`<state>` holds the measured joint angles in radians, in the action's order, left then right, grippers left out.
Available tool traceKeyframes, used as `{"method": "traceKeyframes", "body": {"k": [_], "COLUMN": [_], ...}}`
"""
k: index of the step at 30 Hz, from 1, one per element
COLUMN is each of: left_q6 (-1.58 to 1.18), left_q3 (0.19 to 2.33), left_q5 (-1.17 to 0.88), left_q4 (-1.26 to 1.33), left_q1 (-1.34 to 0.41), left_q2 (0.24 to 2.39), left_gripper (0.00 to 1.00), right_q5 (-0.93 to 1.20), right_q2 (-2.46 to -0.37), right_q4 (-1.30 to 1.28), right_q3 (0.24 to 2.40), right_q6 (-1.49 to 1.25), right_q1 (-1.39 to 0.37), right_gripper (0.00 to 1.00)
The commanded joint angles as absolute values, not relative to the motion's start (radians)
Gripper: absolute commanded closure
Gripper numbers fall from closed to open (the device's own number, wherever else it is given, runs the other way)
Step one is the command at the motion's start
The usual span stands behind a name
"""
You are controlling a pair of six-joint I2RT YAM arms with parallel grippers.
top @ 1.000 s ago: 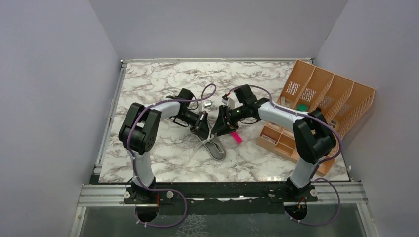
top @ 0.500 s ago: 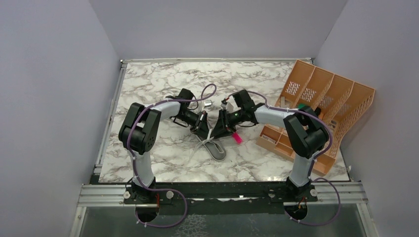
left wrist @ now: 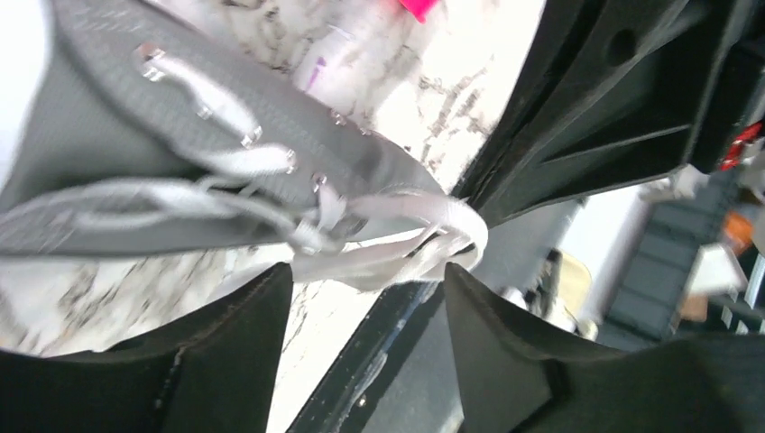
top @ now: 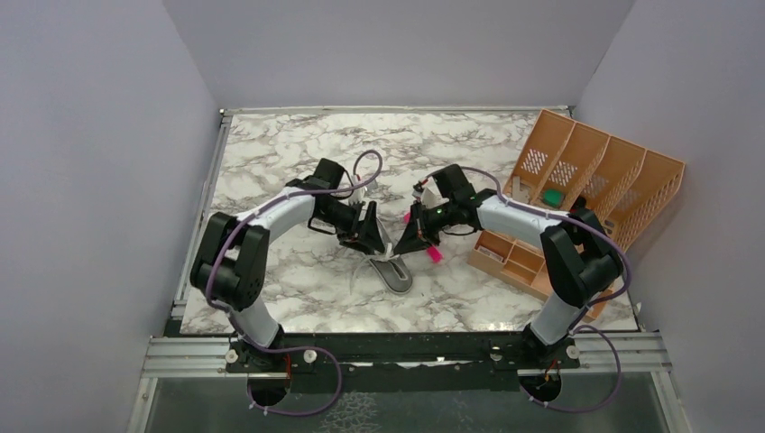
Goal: Tie the shoes
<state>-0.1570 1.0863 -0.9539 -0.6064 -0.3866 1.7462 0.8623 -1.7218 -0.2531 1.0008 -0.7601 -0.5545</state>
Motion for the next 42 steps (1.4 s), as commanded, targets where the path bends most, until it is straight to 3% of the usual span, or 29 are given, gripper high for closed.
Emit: {"method": "traceKeyframes", "body": {"k": [1, 7, 12, 19, 25, 29, 36, 42], "left_q6": [-0.31, -0.536, -0.577, -0.518, -0.481, -0.49, -0.494, -0.487], "left_q3": [1.01, 0.875, 0.88, 0.926, 0.92, 0.905, 0.867, 0.859], "left_q5": [-0.707, -0.721, -0.675, -0.522, -0.434, -0.405, -0.397, -0.402], "left_q4": [-0.482, -0.187, -0.14, -0.294, -0.369, -0.374, -0.374, -0.372], "left_q1": [-0.369, -0.462, -0.531, -0.54, -0.54, -0.54, -0.54, -0.54], "left_q2": [1.546, 1.417, 1.471, 1.526, 1.499, 1.471, 1.447, 1.439], "left_gripper": [0.34, 0.28, 0.32, 0.65, 0.82, 1.0, 1.0, 1.0], "right_q5": [0.755, 0.734, 0.741, 0.71, 0.602, 0.521, 0.378, 0.368], "right_q2": [-1.689, -1.692, -1.684, -1.643, -1.616, -1.648, -1.671, -1.622], "right_q4": [-0.424, -0.451, -0.436, -0.449, -0.494, -0.614, -0.803, -0.865], "right_q3": [1.081, 1.095, 1.103, 1.126, 1.16, 1.198, 1.224, 1.085], "right_q6": [-0.76, -0.766, -0.767, -0.767, -0.748, -0.697, -0.531, -0.41], "right_q1": [-0.555, -0.556, -0.557, -0.559, -0.576, -0.602, -0.667, -0.681], "right_gripper": [0.99, 0.99, 0.99, 0.99, 0.99, 0.99, 0.96, 0.72]}}
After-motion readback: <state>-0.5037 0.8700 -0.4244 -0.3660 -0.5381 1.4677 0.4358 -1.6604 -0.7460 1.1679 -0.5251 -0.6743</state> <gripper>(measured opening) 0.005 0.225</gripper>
